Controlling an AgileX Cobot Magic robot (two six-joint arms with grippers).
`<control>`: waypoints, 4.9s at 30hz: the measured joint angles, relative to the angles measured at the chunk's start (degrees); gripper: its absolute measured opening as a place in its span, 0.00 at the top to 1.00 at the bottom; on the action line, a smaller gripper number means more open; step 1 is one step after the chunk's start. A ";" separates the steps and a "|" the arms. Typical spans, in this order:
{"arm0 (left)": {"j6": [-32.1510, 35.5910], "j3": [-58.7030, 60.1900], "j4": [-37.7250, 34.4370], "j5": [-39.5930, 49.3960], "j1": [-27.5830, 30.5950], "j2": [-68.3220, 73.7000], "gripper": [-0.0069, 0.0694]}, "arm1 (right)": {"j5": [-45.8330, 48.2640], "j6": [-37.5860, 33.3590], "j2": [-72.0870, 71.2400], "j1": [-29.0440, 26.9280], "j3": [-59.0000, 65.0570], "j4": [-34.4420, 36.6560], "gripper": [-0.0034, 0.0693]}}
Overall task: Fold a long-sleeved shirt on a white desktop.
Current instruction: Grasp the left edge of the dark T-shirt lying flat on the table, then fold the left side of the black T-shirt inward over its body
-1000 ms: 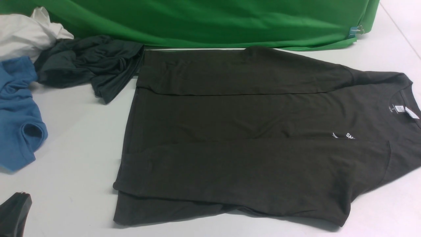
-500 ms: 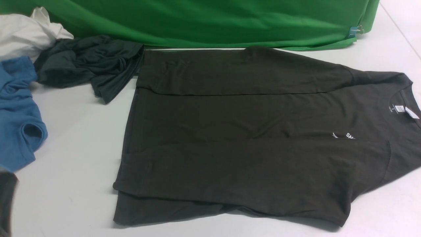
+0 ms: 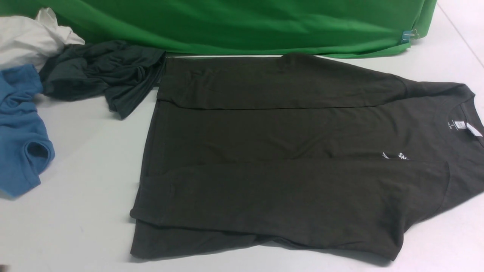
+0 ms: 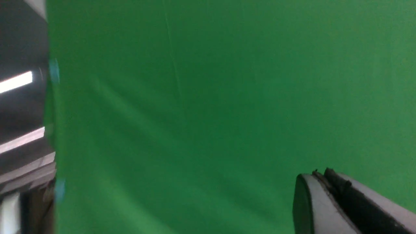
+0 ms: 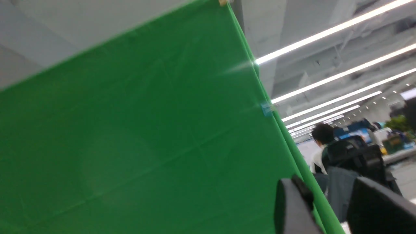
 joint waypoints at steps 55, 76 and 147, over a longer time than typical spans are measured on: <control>9.57 -61.09 -21.12 78.91 0.00 100.02 0.39 | 66.39 -17.51 60.90 38.94 -54.34 0.01 0.62; 12.99 -61.03 -26.42 74.41 0.00 105.18 0.69 | 64.43 -17.51 60.90 39.00 -54.34 0.01 0.62; 34.84 -73.59 -35.58 58.96 0.00 112.75 0.77 | 62.72 -17.36 60.90 39.00 -54.34 0.01 0.62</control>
